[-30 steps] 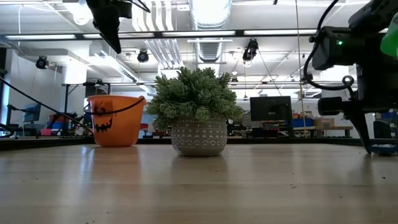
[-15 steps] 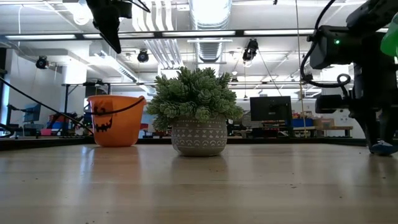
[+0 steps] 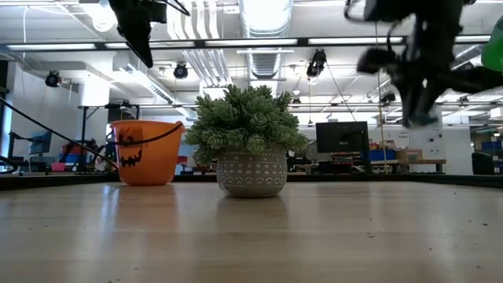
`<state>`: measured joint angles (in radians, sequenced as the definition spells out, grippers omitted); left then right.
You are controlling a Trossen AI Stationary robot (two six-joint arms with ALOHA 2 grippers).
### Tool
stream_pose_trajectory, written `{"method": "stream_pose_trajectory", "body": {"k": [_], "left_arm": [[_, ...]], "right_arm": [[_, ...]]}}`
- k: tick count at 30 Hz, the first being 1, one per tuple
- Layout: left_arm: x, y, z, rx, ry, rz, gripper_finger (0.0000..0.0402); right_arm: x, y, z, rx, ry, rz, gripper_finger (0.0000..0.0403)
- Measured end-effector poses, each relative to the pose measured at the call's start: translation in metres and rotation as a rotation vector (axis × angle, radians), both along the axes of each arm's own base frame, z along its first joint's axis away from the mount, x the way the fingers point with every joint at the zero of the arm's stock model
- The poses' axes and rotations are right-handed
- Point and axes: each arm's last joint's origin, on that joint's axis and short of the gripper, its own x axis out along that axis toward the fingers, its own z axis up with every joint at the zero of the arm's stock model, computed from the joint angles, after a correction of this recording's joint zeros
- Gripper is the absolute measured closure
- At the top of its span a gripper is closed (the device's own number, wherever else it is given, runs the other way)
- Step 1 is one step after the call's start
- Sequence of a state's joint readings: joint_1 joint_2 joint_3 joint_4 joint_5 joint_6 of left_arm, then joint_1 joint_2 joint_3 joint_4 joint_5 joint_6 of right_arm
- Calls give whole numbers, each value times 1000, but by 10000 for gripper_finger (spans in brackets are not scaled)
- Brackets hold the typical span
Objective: Sort candy
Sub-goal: Put the blue chocolate into the green bucket
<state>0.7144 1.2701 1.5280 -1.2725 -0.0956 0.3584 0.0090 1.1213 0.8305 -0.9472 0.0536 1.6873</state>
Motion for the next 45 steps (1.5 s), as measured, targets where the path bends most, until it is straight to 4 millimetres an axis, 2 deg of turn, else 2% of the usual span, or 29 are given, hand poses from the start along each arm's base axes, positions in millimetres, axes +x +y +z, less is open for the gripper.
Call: {"method": "stream_pose_trajectory", "body": {"k": [5, 11, 18, 22, 29, 34, 40, 45], "left_arm": [[-1, 0, -1, -5, 7, 1, 247], [-4, 0, -2, 24, 67, 36, 247], [-8, 0, -2, 80, 151, 92, 247], [-10, -2, -4, 52, 179, 95, 247], [-15, -6, -8, -5, 220, 101, 247], [-14, -6, -8, -14, 204, 127, 247], [-14, -6, -8, -25, 182, 173, 247], [-14, -6, -8, -26, 180, 176, 247]], "right_arm": [[9, 0, 44, -56, -63, 156, 385], [12, 3, 85, -34, -154, 298, 385], [9, 24, 121, -16, -233, 420, 385], [3, 45, 125, 11, -217, 461, 385], [-10, 94, 120, 64, -181, 545, 385], [-23, 118, 120, 111, -176, 569, 385], [-36, 138, 118, 145, -159, 618, 385], [-39, 143, 118, 159, -147, 656, 384]]}}
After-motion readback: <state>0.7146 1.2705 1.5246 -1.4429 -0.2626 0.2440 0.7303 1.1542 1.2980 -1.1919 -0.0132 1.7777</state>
